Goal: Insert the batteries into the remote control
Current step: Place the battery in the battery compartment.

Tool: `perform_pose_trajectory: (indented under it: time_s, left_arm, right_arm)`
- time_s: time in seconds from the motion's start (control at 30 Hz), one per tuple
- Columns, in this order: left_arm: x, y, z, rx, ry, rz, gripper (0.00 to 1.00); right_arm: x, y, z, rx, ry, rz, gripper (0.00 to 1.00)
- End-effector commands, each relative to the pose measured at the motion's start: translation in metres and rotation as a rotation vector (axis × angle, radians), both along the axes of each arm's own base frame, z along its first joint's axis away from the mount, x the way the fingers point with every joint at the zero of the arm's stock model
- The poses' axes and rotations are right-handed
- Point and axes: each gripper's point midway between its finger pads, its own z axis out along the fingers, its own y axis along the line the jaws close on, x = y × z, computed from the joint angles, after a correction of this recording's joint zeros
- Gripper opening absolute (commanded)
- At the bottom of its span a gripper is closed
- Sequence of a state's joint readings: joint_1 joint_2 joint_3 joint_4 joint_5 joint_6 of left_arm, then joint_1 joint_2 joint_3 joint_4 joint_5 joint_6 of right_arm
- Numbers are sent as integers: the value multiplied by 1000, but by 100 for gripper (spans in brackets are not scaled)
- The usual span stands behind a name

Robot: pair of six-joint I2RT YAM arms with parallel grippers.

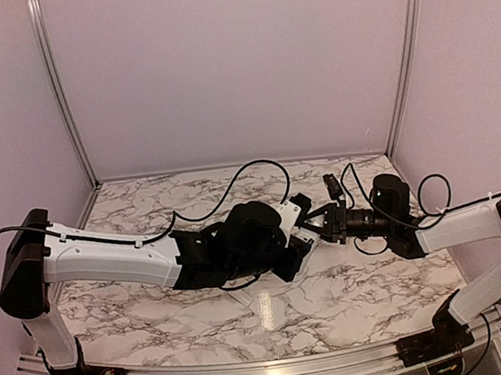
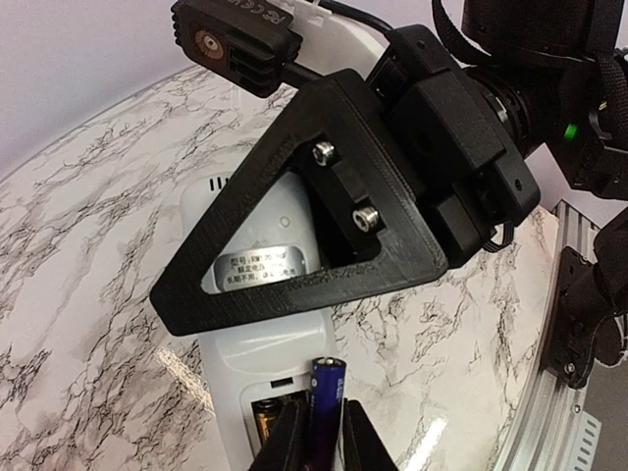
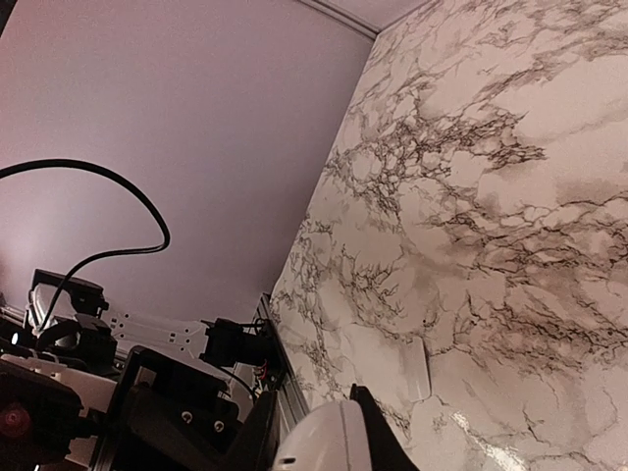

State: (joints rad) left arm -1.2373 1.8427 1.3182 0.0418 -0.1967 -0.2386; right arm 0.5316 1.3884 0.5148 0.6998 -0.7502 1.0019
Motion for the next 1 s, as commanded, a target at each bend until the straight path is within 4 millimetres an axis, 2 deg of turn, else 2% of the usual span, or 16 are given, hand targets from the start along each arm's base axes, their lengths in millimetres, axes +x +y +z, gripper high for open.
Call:
perform_pose_trajectory:
  time_s: [0.0, 0.33, 0.57, 0.63, 0.9, 0.97]
  left_arm:
    - [7, 8, -22, 89, -1, 37, 17]
    - [8, 11, -18, 92, -12, 49, 20]
    - [10, 15, -3, 65, -31, 59, 23]
    - [10, 16, -1, 64, -34, 58, 20]
    - [9, 16, 3, 64, -33, 41, 0]
    - [9, 15, 7, 43, -36, 39, 0]
  right_arm:
    - [-2, 7, 27, 60, -58, 31, 0]
    - [-1, 7, 26, 55, -57, 29, 0]
    - [-4, 7, 20, 59, -32, 39, 0]
    - [-5, 7, 19, 59, -28, 40, 0]
    - [-6, 6, 16, 56, -20, 40, 0]
    - [-5, 6, 17, 60, -16, 37, 0]
